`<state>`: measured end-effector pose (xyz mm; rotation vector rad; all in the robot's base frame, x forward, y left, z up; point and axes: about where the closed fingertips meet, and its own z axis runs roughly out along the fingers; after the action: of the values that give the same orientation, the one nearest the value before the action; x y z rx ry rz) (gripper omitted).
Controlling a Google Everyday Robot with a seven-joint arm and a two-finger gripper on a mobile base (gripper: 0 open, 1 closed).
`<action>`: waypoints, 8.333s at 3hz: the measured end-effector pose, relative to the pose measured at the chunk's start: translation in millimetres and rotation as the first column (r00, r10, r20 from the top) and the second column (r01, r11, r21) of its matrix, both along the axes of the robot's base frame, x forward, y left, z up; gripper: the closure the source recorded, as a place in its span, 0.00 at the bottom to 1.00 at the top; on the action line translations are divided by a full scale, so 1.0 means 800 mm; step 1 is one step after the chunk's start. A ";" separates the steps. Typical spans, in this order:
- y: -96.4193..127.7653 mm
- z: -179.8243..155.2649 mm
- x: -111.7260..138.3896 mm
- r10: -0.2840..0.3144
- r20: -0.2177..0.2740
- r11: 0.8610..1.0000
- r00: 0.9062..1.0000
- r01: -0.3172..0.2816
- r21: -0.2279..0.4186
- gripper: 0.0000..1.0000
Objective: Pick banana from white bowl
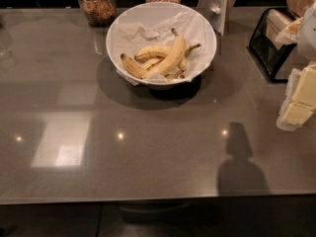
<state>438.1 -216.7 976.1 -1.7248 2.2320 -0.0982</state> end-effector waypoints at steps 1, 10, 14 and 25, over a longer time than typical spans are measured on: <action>0.000 0.000 0.000 0.000 0.000 1.000 1.000 0.000 0.000 0.00; 0.191 0.022 0.177 0.833 0.232 0.553 0.503 -0.765 -0.330 0.00; 0.224 -0.003 0.218 0.959 -0.023 0.225 0.281 -0.810 -0.541 0.29; 0.181 -0.041 0.257 0.881 -0.041 0.438 0.471 -0.845 -0.308 1.00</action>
Offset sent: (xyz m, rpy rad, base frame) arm 0.0211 0.0071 0.0063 0.1163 -0.1060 0.0681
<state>644.1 -71.9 943.4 -2.7250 0.9893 -0.2881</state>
